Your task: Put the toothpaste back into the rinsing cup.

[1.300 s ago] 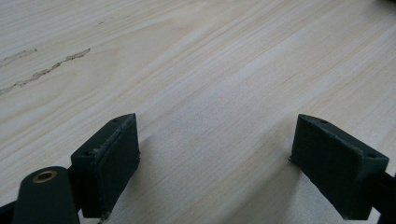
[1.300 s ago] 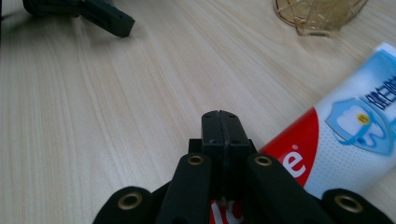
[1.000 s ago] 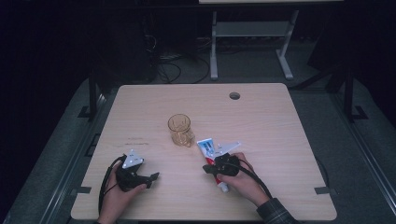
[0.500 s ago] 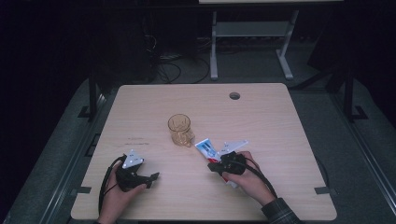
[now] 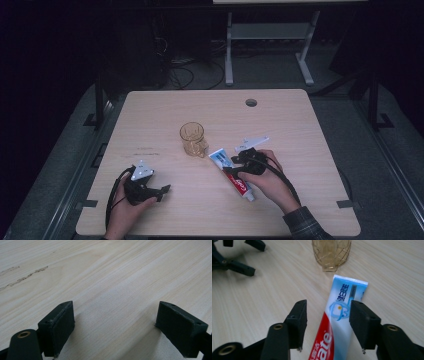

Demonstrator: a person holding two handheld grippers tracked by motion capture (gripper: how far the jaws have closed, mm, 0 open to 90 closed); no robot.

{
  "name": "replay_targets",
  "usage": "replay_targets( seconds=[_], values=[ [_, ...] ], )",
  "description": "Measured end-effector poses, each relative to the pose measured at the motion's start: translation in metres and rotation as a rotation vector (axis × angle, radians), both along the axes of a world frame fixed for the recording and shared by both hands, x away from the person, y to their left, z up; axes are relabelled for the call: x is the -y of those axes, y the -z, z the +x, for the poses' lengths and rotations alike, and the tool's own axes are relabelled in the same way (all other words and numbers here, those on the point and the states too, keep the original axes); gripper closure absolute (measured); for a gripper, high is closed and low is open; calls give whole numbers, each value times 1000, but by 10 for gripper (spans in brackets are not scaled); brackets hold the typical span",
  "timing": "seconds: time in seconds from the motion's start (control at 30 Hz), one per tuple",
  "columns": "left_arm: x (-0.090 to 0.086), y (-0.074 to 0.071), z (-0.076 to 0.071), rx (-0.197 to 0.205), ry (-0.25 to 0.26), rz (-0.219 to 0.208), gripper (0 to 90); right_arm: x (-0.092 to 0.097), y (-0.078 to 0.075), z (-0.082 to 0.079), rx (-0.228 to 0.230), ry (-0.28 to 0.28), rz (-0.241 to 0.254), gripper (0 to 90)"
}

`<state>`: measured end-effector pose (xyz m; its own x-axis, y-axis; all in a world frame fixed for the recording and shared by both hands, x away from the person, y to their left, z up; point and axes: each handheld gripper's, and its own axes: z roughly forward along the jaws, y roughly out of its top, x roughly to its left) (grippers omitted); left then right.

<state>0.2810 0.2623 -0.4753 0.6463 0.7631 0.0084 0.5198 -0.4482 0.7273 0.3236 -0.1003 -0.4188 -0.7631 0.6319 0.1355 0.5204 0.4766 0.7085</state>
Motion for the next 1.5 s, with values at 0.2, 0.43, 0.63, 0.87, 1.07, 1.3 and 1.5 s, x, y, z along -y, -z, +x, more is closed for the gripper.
replay_targets(
  seconds=[0.2,0.43,0.63,0.87,1.07,1.3,1.5],
  values=[
    [0,0,0,-2,-1,0,140,-14,6,15,-14,35,-49,366],
    [0,0,0,-2,-1,-1,140,-23,15,25,-24,60,-92,352],
    [0,0,0,-2,-1,-2,140,-27,25,30,-42,75,-136,337],
    [0,0,0,-2,-1,-2,140,-32,34,33,-70,74,-181,333],
    [0,0,0,-3,-2,-2,140,-34,37,35,-85,71,-196,348],
    [0,0,0,-3,-1,-2,140,-37,38,36,-76,64,-220,369],
    [0,0,0,-2,-1,-2,140,-40,37,34,-69,75,-250,427]
  ],
)
